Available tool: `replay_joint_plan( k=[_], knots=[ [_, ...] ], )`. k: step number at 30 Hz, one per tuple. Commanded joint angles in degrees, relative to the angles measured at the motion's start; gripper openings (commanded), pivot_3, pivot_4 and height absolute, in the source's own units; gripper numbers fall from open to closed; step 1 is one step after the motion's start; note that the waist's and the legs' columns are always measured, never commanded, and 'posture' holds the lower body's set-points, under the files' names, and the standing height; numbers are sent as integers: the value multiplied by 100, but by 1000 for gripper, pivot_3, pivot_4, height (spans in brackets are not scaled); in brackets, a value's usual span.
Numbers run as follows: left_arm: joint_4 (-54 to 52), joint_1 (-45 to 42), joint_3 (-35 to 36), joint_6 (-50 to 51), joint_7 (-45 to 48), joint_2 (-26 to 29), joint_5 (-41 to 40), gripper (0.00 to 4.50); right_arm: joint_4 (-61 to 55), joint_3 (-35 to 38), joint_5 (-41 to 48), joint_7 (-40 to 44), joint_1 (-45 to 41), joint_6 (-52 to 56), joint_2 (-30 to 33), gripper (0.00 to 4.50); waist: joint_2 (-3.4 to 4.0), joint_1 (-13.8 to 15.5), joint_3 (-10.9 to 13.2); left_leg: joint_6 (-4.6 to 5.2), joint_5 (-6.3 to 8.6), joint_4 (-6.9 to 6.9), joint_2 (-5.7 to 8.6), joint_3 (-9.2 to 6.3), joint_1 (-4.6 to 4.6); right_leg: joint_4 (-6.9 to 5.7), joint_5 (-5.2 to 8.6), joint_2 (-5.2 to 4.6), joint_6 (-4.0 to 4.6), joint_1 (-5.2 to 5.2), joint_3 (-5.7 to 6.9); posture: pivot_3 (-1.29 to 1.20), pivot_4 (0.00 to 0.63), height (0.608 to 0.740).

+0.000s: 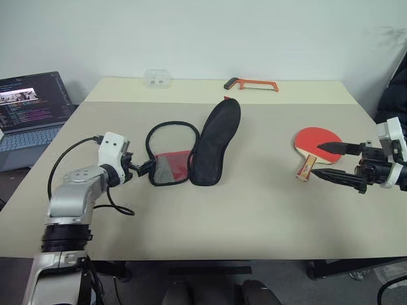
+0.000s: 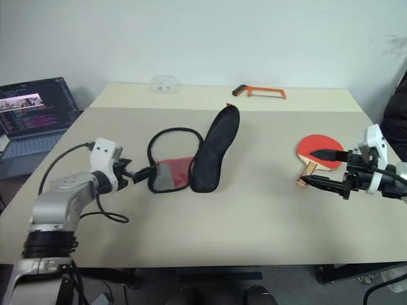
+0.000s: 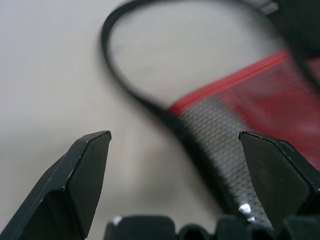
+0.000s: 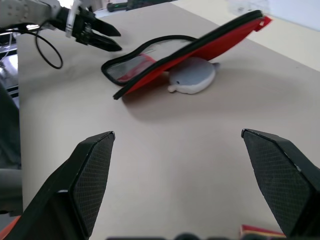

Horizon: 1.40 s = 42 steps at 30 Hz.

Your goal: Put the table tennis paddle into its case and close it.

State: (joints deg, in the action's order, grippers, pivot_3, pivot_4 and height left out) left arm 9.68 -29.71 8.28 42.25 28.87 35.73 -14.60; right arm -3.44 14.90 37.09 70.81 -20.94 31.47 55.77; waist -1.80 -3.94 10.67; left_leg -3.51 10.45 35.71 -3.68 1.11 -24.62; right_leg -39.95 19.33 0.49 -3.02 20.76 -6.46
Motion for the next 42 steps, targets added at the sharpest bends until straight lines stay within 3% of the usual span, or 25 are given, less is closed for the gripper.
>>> replay_joint_plan(
  k=[1,11,12,15,25,42],
  knots=[
    [-27,-198,-191,263,-493,-405,180,4500,-403,81,152,-111,-93,159,46,4481,0,46,0,0,0,12,2,-10,-7,-2,-1,0,-2,0,7,0,150,740],
    [641,-517,-399,260,-1179,-1728,320,4500,-422,158,106,-150,-163,270,186,4481,37,237,-21,9,-10,45,20,-87,-6,1,-6,-4,-16,-54,80,0,150,740],
    [619,-503,-323,259,-1251,-1798,308,4316,-442,182,118,-156,-149,286,198,4495,38,248,-22,10,-11,46,22,-91,-6,1,-7,-6,-16,-57,84,0,150,740],
    [551,-459,-186,229,-1388,-1909,293,3595,-513,190,123,-210,-104,305,192,4500,39,251,-23,10,-11,46,23,-94,-6,3,-8,-7,-15,-60,87,0,150,740],
    [718,-774,95,-260,-1858,-2059,400,51,-556,43,144,-332,-277,340,92,4500,38,248,-22,10,-12,45,25,-97,-10,9,-9,-10,-14,-59,91,0,150,740],
    [982,-1158,749,-1849,-2469,-2095,245,21,-537,-146,78,-356,-500,310,-9,4500,32,226,-18,8,-10,33,22,-96,-23,42,-10,-8,-13,-56,93,0,150,740]
  ],
)
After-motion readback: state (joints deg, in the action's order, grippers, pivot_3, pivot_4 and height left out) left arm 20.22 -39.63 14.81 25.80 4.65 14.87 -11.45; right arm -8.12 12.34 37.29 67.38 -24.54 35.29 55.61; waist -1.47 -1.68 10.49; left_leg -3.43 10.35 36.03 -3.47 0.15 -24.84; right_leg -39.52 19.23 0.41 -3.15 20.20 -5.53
